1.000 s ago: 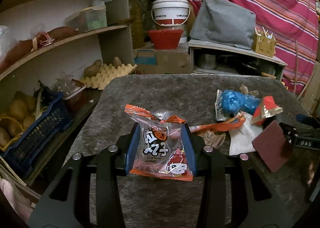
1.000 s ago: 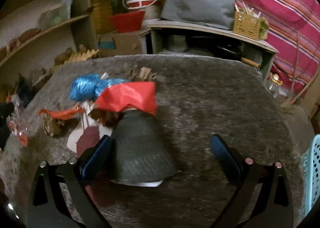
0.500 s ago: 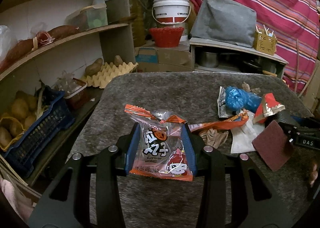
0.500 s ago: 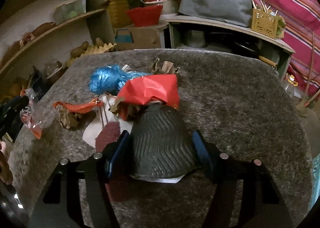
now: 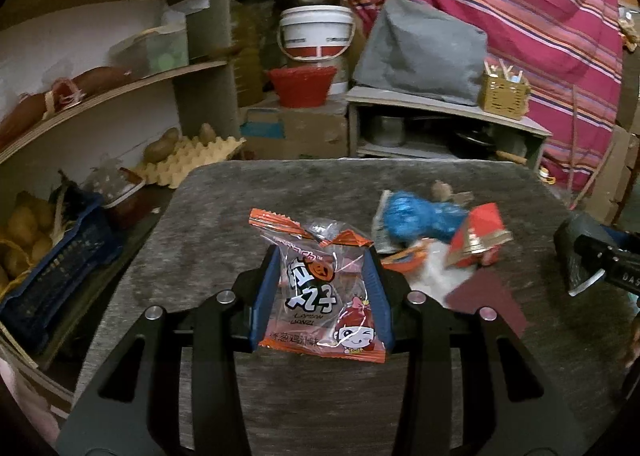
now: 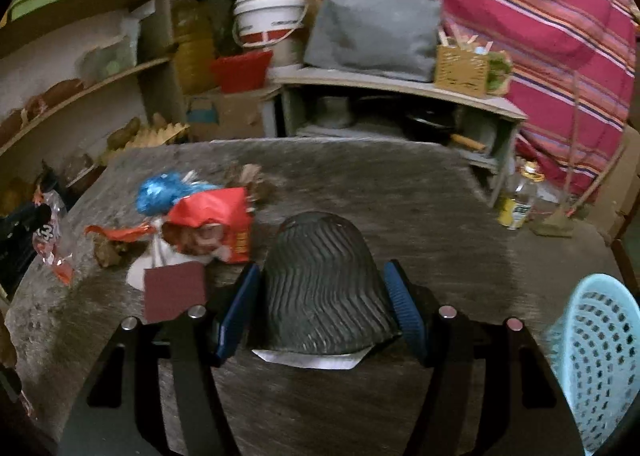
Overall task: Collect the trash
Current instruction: 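Carry the snack bag and black rubber piece over the basket with both tools, then open both tools to drop the snack bag and rubber piece into the basket, then move both tools back toward the remaining trash on the table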
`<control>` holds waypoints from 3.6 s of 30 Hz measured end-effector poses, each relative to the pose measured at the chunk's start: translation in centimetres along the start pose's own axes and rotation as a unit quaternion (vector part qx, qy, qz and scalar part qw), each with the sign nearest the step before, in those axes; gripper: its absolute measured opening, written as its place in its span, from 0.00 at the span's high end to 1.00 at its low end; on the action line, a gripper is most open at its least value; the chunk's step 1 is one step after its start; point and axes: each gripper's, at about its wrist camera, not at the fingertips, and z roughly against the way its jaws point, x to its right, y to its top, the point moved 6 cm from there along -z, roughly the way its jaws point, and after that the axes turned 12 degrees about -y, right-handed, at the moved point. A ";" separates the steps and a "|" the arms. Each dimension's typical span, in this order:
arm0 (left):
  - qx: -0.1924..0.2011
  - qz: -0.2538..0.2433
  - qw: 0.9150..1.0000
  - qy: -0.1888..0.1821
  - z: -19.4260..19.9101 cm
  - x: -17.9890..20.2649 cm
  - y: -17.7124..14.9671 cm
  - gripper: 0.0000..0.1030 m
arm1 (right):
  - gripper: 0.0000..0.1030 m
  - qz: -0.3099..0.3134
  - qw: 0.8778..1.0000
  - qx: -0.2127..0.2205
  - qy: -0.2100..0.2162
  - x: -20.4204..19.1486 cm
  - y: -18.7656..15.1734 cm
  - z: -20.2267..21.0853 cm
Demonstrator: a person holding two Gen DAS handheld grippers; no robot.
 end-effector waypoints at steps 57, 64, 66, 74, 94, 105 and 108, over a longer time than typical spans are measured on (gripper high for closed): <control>0.000 -0.070 0.988 -0.137 -3.1 24.2 1.4 0.60 | 0.34 -0.120 0.983 0.001 -0.138 24.1 -2.7 4.5; -0.003 -0.108 0.973 -0.205 -3.4 34.7 0.7 0.60 | 0.34 -0.143 0.975 -0.006 -0.170 30.6 -5.3 5.5; -0.003 -0.117 0.968 -0.221 -3.3 37.2 0.4 0.60 | 0.34 -0.149 0.973 -0.010 -0.178 32.2 -6.1 5.6; -0.013 -0.155 0.950 -0.273 -3.3 46.8 -1.3 0.60 | 0.34 -0.197 0.961 -0.014 -0.193 37.4 -8.3 6.2; -0.023 -0.140 0.956 -0.258 -5.0 46.5 -1.0 0.20 | 0.40 -0.191 0.965 -0.032 -0.179 36.1 -8.7 4.5; -0.002 -0.135 0.970 -0.204 -4.2 38.9 -0.2 0.08 | 0.40 -0.166 0.968 -0.051 -0.181 33.3 -8.2 2.8; 0.003 -0.125 0.974 -0.186 -4.0 35.9 0.0 0.05 | 0.29 -0.179 0.963 -0.055 -0.194 33.4 -8.0 2.6</control>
